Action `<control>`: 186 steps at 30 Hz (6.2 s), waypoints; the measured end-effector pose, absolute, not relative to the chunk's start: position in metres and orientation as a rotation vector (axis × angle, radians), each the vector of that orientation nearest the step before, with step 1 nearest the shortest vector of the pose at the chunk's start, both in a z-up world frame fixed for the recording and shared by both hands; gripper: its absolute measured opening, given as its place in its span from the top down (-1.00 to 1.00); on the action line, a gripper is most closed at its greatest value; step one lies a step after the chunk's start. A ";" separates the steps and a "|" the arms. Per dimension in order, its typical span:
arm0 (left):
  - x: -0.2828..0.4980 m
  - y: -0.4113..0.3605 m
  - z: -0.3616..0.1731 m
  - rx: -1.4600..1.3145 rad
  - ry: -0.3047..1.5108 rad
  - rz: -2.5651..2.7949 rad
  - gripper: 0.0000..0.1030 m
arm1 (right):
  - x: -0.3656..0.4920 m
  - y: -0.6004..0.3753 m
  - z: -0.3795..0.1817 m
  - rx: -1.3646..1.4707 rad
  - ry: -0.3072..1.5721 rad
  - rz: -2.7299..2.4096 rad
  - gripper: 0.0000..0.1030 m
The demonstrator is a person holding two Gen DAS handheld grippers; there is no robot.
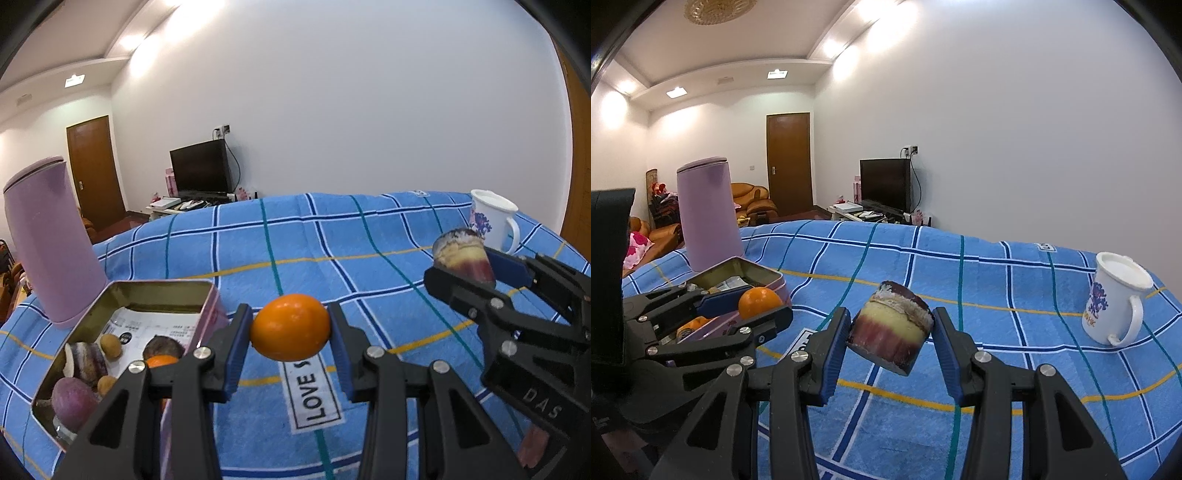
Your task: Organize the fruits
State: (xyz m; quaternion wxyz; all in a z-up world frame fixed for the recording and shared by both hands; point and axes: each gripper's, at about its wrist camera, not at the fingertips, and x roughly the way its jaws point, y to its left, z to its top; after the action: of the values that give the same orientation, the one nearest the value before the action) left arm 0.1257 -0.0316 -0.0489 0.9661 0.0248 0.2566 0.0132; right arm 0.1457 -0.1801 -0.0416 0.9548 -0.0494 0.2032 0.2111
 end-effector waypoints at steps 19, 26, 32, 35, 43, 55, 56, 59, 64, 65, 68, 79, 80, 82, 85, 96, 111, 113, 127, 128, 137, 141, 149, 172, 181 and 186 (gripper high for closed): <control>0.100 -0.002 -0.050 0.036 0.531 0.085 0.17 | 0.133 -0.155 -0.046 -0.094 0.449 0.511 0.08; 0.092 0.009 -0.049 0.027 0.519 0.102 0.17 | 0.129 -0.144 -0.047 -0.105 0.454 0.530 0.08; 0.087 0.020 -0.049 0.005 0.522 0.115 0.17 | 0.126 -0.133 -0.047 -0.123 0.458 0.549 0.08; 0.085 0.026 -0.049 -0.002 0.531 0.125 0.17 | 0.125 -0.127 -0.048 -0.131 0.460 0.562 0.08; 0.077 0.045 -0.044 -0.021 0.528 0.150 0.17 | 0.122 -0.110 -0.044 -0.140 0.460 0.601 0.08; 0.066 0.082 -0.035 -0.028 0.523 0.227 0.17 | 0.120 -0.081 -0.033 -0.155 0.451 0.664 0.08; 0.066 0.087 -0.035 -0.033 0.526 0.233 0.17 | 0.120 -0.078 -0.032 -0.156 0.450 0.670 0.08; 0.065 0.102 -0.035 -0.048 0.534 0.263 0.17 | 0.119 -0.070 -0.029 -0.160 0.445 0.687 0.08; 0.064 0.119 -0.037 -0.064 0.547 0.292 0.17 | 0.120 -0.055 -0.024 -0.159 0.442 0.723 0.08; 0.064 0.121 -0.037 -0.066 0.549 0.294 0.17 | 0.120 -0.052 -0.023 -0.160 0.442 0.729 0.08; 0.064 0.124 -0.040 -0.068 0.561 0.298 0.17 | 0.121 -0.041 -0.022 -0.165 0.441 0.750 0.08; 0.065 0.134 -0.046 -0.079 0.580 0.300 0.17 | 0.128 -0.017 -0.026 -0.177 0.468 0.784 0.08; 0.065 0.134 -0.046 -0.079 0.580 0.300 0.17 | 0.128 -0.015 -0.026 -0.182 0.469 0.785 0.08; 0.065 0.134 -0.047 -0.079 0.583 0.298 0.17 | 0.128 -0.012 -0.027 -0.185 0.472 0.788 0.08; 0.065 0.135 -0.048 -0.081 0.585 0.295 0.17 | 0.129 -0.008 -0.029 -0.186 0.481 0.793 0.08; 0.067 0.140 -0.055 -0.090 0.599 0.286 0.17 | 0.131 0.004 -0.037 -0.199 0.507 0.802 0.08; 0.073 0.134 -0.056 -0.053 0.597 0.260 0.17 | 0.137 0.010 -0.047 -0.200 0.550 0.793 0.08; 0.076 0.134 -0.055 -0.047 0.601 0.254 0.17 | 0.139 0.009 -0.048 -0.196 0.555 0.791 0.08; 0.084 0.134 -0.058 -0.018 0.595 0.228 0.17 | 0.145 0.008 -0.058 -0.201 0.608 0.805 0.07; 0.085 0.134 -0.058 -0.013 0.594 0.227 0.16 | 0.145 0.009 -0.059 -0.204 0.611 0.803 0.07; 0.086 0.134 -0.058 -0.005 0.591 0.218 0.16 | 0.147 0.008 -0.059 -0.199 0.621 0.825 0.07; 0.085 0.136 -0.057 -0.023 0.593 0.218 0.14 | 0.144 0.007 -0.056 -0.203 0.606 0.839 0.04; 0.082 0.136 -0.051 -0.029 0.579 0.226 0.06 | 0.140 0.003 -0.052 -0.193 0.582 0.838 -0.09; 0.046 0.120 -0.019 -0.056 0.490 0.240 -0.81 | 0.098 -0.048 -0.007 -0.140 0.448 0.739 -0.39; 0.035 0.115 -0.008 -0.059 0.466 0.239 -0.82 | 0.094 -0.070 -0.002 -0.103 0.439 0.695 -0.40; 0.034 0.113 -0.006 -0.058 0.456 0.241 -0.91 | 0.093 -0.073 -0.001 -0.104 0.439 0.685 -0.41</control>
State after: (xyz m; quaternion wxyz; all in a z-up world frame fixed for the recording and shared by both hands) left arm 0.0338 0.1131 -0.0057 0.9666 -0.0289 0.2252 0.1192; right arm 0.0926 -0.0730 -0.0008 0.9171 -0.0505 0.2135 0.3330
